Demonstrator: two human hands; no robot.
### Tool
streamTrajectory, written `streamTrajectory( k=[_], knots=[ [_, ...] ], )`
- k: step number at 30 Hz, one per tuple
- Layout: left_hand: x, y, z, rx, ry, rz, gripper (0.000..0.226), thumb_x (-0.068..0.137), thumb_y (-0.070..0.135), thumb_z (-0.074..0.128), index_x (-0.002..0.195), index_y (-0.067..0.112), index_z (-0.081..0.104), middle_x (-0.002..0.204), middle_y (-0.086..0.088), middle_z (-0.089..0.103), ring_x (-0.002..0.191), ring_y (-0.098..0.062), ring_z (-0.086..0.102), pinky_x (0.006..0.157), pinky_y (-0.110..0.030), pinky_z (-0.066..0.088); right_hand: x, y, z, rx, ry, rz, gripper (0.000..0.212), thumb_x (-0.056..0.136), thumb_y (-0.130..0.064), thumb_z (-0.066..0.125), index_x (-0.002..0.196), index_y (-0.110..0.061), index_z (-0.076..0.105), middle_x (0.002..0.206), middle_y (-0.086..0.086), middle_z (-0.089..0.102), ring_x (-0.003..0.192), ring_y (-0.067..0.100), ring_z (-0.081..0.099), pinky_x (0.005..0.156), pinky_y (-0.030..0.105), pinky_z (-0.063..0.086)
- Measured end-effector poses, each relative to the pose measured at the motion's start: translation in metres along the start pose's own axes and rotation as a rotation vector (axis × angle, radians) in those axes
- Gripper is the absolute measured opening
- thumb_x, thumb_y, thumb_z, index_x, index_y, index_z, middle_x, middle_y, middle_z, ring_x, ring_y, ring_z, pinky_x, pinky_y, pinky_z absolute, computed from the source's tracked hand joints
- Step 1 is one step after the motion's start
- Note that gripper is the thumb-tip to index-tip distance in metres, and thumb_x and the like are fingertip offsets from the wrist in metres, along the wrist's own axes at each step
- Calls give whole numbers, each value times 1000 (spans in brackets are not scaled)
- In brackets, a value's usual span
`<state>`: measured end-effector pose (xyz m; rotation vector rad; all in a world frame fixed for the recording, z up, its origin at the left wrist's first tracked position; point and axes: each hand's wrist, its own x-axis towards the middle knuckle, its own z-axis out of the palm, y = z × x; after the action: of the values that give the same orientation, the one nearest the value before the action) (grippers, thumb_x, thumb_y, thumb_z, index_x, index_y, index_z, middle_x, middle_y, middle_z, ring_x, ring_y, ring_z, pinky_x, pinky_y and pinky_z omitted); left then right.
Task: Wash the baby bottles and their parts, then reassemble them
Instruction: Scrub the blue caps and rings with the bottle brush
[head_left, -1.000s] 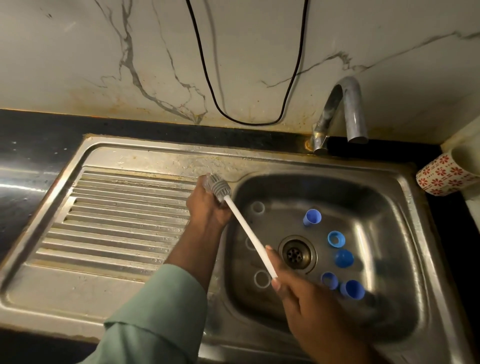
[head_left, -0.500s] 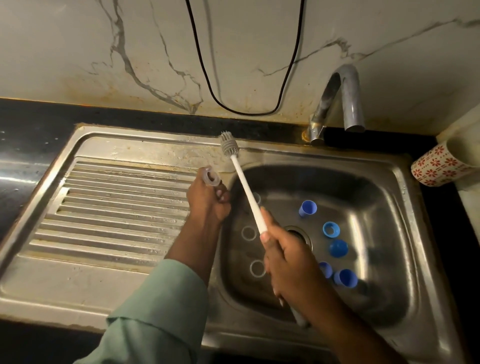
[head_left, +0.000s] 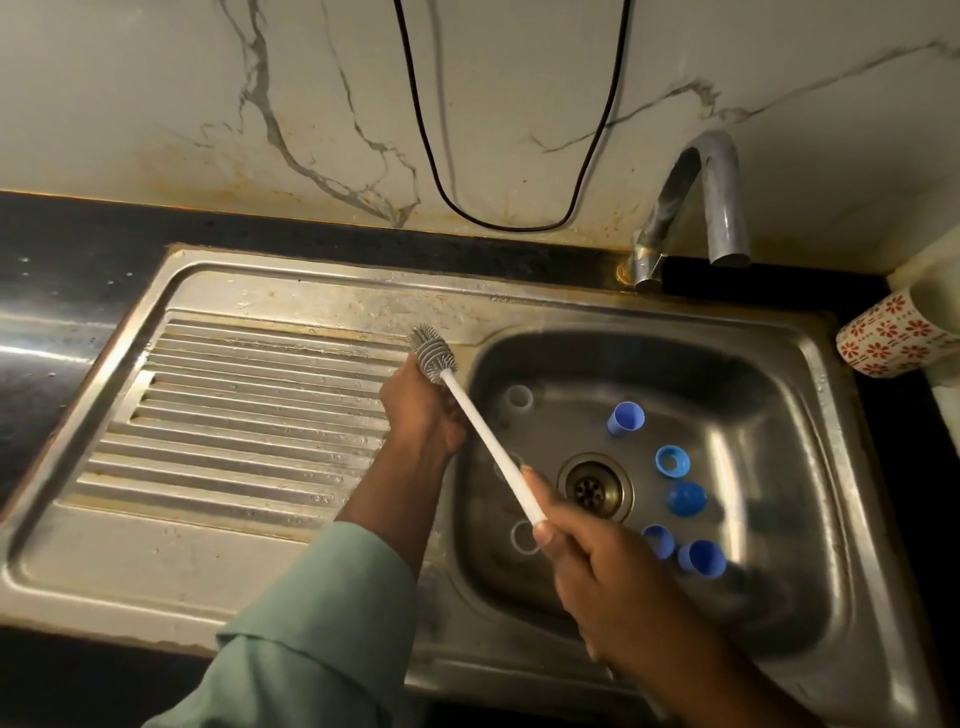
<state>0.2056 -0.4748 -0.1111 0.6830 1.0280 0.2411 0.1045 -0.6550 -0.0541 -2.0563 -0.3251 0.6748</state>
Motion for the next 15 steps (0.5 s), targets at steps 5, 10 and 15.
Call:
streamTrajectory(
  k=[5,10,15],
  knots=[
    [-13,-8,0,55,3,-33,31,88,6,59,59,12,53,48,-5,41,38,-17,40,39,-19,35,19,-8,14,-46,65,-8,40,101,-31,40,140,-40,36,60,-10,50,53,-9,54,46,9,38],
    [2,15,-4,-106,-1,-67,29,96,11,54,68,13,51,50,-3,46,40,-15,40,38,-19,35,-9,-2,15,-99,42,-20,48,99,-35,40,140,-52,19,67,-16,60,73,-13,59,60,9,47],
    [-9,0,-5,55,5,-80,29,91,16,66,65,15,52,52,-4,37,35,-14,34,37,-17,29,20,-11,17,-131,92,-41,42,101,-33,39,136,-49,21,57,-6,51,49,2,53,48,15,43]
  ],
)
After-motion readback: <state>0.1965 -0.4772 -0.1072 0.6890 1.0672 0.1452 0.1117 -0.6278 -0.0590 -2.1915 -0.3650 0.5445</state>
